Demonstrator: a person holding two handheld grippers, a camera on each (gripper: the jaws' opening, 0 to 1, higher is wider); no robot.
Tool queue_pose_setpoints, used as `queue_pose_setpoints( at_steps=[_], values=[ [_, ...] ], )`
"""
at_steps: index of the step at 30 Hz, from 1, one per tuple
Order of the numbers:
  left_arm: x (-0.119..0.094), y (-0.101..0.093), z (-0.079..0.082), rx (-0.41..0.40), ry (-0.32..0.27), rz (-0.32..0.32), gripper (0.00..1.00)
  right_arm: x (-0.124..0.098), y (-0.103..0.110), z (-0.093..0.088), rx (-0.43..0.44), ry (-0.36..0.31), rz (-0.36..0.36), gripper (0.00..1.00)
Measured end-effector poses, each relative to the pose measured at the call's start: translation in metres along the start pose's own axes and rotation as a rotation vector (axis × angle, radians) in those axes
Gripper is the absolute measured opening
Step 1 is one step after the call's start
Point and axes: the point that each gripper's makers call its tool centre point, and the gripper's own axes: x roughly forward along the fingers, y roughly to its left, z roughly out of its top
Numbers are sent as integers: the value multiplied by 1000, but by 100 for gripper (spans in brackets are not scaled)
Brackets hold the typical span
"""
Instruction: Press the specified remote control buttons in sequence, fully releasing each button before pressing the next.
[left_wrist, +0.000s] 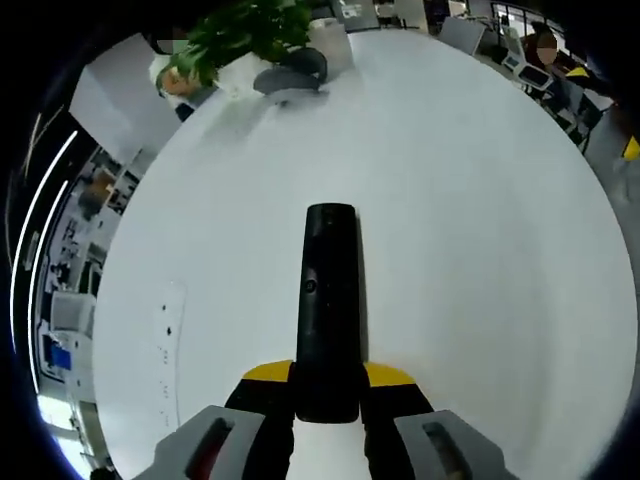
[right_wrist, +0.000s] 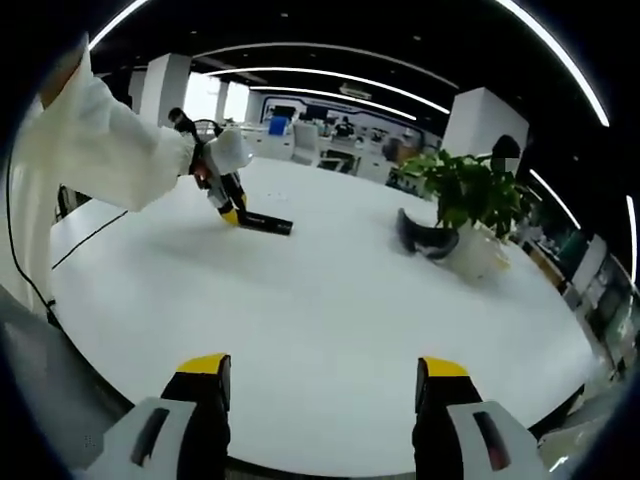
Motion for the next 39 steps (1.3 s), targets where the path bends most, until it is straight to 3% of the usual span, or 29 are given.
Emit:
queue_pose_setpoints(
  at_steps=[4,9,11,15,17,20,23,25,29,39],
  values=[
    [2,3,-1,-25,-5,-7,24,1,1,-1,-1,1,3,75],
    [3,4,-4,-91,-51,-22,25,1,2,0,-1,-1,6,75],
    [3,2,-5,-110,-40,-39,25,1,2,0,-2,-1,9,75],
    [3,8,-5,-105,-20,-13,31,1,4,1,-6,-4,16,75],
    [1,10,-8,-130,-1,9,34,0,4,2,-6,-8,15,75],
    [-3,4,-13,-174,-3,-8,35,-1,3,4,-1,-17,11,76],
    [-11,-6,-21,-298,9,-21,48,-1,4,5,0,-25,17,76],
    [-16,-17,-28,-363,31,-41,51,-2,5,6,-3,-31,21,76],
    [-31,-29,-32,-347,-28,14,51,-2,7,5,0,-36,28,75],
    [-76,-82,-27,-464,-164,62,58,-5,12,5,1,-55,52,75]
  ],
)
